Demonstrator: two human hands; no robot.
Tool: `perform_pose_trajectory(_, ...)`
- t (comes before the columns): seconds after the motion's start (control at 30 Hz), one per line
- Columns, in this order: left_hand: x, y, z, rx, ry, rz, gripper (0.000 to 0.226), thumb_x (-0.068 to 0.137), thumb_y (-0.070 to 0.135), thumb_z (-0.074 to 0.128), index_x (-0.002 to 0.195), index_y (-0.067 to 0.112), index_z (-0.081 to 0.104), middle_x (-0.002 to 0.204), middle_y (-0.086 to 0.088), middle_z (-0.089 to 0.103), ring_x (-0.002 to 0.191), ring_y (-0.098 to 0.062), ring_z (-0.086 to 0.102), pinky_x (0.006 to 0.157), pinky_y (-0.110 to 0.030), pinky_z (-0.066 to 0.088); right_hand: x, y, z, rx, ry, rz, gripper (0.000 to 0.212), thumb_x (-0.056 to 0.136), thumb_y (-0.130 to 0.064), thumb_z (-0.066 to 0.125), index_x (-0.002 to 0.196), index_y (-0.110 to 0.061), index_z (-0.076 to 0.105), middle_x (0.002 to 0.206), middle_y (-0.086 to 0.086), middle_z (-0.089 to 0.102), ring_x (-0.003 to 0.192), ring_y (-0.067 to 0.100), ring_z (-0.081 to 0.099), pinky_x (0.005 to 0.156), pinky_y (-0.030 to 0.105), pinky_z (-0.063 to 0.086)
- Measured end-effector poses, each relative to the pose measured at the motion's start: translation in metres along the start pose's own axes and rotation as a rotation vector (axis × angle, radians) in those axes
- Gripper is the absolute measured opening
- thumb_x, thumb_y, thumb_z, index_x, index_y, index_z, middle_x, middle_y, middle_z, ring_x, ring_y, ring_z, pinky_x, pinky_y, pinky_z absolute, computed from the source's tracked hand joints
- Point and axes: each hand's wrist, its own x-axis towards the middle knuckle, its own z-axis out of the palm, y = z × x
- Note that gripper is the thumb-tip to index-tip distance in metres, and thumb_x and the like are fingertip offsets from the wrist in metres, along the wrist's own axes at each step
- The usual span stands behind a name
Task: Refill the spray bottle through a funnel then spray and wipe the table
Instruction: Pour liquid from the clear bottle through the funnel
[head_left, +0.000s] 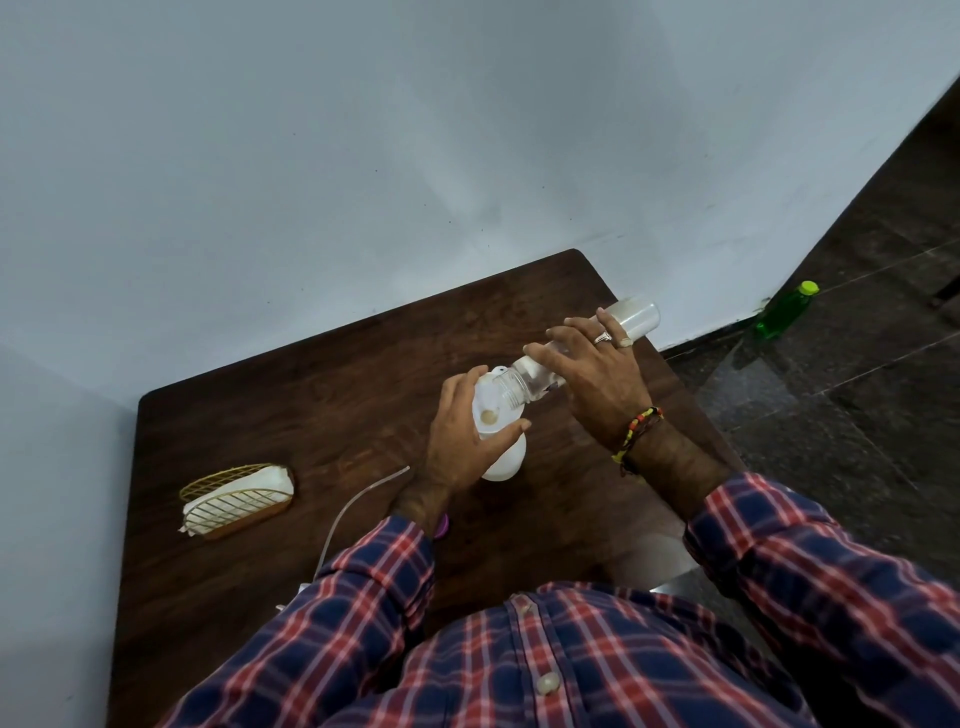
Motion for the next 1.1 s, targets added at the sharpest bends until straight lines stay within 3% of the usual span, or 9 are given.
perform_pose_trajectory(0.17,0.000,0.000,-0.001,-0.001,0.006,-0.003,0.086,0.073,0.052,0.076,0.143,0.018,0.038,0.142,0.000,0.038,0.122,-0.010,0.043,0.098,-0.027,0.044,0.000,-0.002,-0.001,0.011,-0.025,0.025,0.059,0.063,-0.004,0.083,0.117,-0.022,0.067,0.112,0.008,0.066,0.112,0.034,0.061,0.109,0.058,0.034)
perform_pose_trajectory(0.43,-0.001,0.001,-0.004,-0.014,0.021,-0.016,0.094,0.068,0.062,0.072,0.144,0.018,0.040,0.140,-0.001,0.039,0.122,-0.014,0.046,0.100,-0.031,0.044,-0.008,-0.003,-0.002,0.212,-0.209,0.244,0.062,0.072,-0.011,0.075,0.129,-0.027,0.058,0.122,0.002,0.064,0.115,0.030,0.058,0.103,0.053,0.041)
perform_pose_trajectory(0.53,-0.002,0.001,-0.006,-0.034,0.010,-0.024,0.097,0.068,0.058,0.077,0.147,0.022,0.034,0.143,0.000,0.037,0.124,-0.014,0.043,0.099,-0.028,0.041,-0.012,-0.004,0.001,0.404,-0.188,0.346,0.063,0.071,-0.024,0.079,0.130,-0.027,0.057,0.123,0.002,0.061,0.108,0.028,0.061,0.087,0.046,0.054)
perform_pose_trajectory(0.7,-0.002,-0.003,-0.011,-0.093,-0.010,-0.068,0.106,0.064,0.063,0.077,0.150,0.029,0.024,0.146,0.001,0.035,0.127,-0.013,0.041,0.099,-0.032,0.040,-0.021,-0.011,0.010,0.663,-0.071,0.492,0.070,0.063,-0.030,0.086,0.126,-0.025,0.057,0.116,-0.002,0.067,0.103,0.016,0.065,0.089,0.042,0.055)
perform_pose_trajectory(0.87,-0.016,-0.009,-0.019,-0.198,0.068,-0.105,0.069,0.090,0.061,0.045,0.148,0.026,0.032,0.143,-0.001,0.040,0.123,-0.011,0.046,0.097,-0.027,0.043,-0.031,-0.027,0.006,0.826,0.006,0.619,0.066,0.066,-0.021,0.089,0.124,-0.016,0.059,0.111,-0.003,0.071,0.091,0.007,0.066,0.084,0.022,0.055)
perform_pose_trajectory(1.0,-0.038,-0.036,-0.016,-0.014,0.219,-0.283,0.033,0.103,0.036,0.037,0.123,0.019,0.057,0.120,-0.002,0.057,0.112,-0.014,0.054,0.092,-0.030,0.045,-0.044,-0.034,0.007,0.929,0.003,0.686,0.062,0.070,-0.025,0.087,0.124,-0.015,0.057,0.111,-0.002,0.070,0.095,0.010,0.068,0.081,0.025,0.057)
perform_pose_trajectory(1.1,-0.057,-0.065,-0.013,0.221,-0.044,-0.395,0.020,0.098,0.031,0.050,0.111,0.020,0.061,0.111,-0.001,0.061,0.106,-0.018,0.057,0.088,-0.028,0.044,-0.051,-0.035,0.007,1.064,0.027,0.811,0.054,0.074,-0.019,0.085,0.121,-0.013,0.058,0.106,0.001,0.071,0.092,0.015,0.070,0.081,0.034,0.059)
